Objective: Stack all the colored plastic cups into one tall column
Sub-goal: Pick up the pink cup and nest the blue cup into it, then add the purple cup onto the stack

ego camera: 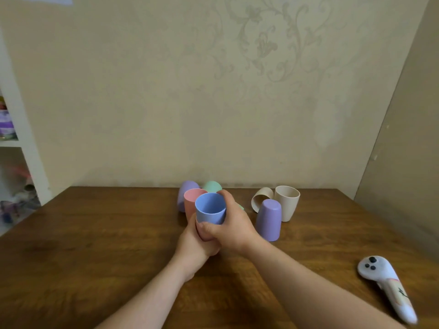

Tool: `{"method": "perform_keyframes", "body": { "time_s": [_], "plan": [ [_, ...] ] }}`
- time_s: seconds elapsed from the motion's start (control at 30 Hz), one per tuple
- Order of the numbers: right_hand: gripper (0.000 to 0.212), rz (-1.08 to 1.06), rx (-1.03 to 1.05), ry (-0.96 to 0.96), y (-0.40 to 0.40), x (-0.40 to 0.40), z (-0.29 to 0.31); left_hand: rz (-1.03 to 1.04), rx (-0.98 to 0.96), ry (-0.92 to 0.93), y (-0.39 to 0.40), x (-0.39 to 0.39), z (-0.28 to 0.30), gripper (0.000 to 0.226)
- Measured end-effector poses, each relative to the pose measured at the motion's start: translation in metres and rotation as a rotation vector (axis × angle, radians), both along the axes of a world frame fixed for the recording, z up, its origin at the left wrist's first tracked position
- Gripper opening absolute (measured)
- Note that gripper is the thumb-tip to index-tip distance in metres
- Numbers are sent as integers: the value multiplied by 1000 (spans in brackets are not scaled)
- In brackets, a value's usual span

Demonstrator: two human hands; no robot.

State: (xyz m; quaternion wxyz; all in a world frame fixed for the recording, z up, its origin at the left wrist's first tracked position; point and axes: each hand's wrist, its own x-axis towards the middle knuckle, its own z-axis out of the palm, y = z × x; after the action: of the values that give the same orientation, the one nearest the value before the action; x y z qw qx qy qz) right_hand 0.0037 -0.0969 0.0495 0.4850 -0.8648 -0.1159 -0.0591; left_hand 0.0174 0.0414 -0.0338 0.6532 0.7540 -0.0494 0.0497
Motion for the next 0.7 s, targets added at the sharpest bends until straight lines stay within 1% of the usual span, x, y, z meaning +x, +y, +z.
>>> {"method": "perform_keyframes", "body": {
  "time_s": [0.03, 0.1, 0.23, 0.3, 0.4, 0.43, 0.47, 0.5, 0.53, 0.57, 0.6, 0.63, 0.67, 0.7],
  "plan": [
    [76, 8, 20, 5, 0, -3, -6, -6, -11, 2, 0, 1, -1, 83],
    [79, 11, 71, 20, 0, -3, -8, -20, -25, -11, 1, 2, -2, 85],
    [86, 4, 49, 33, 1, 2, -8, -23, -33, -7, 0, 2, -2, 85],
    [98, 17, 4, 47, -3, 4, -8, -32, -43, 3, 0, 3, 0, 88],
    [127, 120, -27, 135, -17, 6, 0, -73, -72, 26, 0, 5, -2, 85],
    [131, 132, -45, 126, -24, 6, 5, -72, -70, 20, 0, 5, -4, 84],
    [128, 107, -81, 75, -34, 7, 10, -67, -66, 11, 0, 5, -4, 83],
    [119, 42, -136, -11, -45, 10, 15, -59, -60, 2, 0, 5, -4, 82],
    [106, -45, -223, -102, -58, 15, 19, -50, -48, 0, 0, 5, -4, 82],
    [92, -120, -353, -172, -73, 19, 22, -43, -33, 2, -1, 5, -3, 84],
    [81, -172, -511, -191, -86, 23, 22, -40, -11, 4, 0, 5, -3, 88],
    [75, -198, -667, -160, -96, 25, 21, -35, 11, 6, 0, 6, -3, 90],
    [73, -206, -793, -86, -104, 27, 16, -33, 22, 10, -1, 6, -3, 90],
    [77, -201, -862, 4, -109, 26, 9, -31, 25, 18, -1, 6, -2, 89]
  ]
}}
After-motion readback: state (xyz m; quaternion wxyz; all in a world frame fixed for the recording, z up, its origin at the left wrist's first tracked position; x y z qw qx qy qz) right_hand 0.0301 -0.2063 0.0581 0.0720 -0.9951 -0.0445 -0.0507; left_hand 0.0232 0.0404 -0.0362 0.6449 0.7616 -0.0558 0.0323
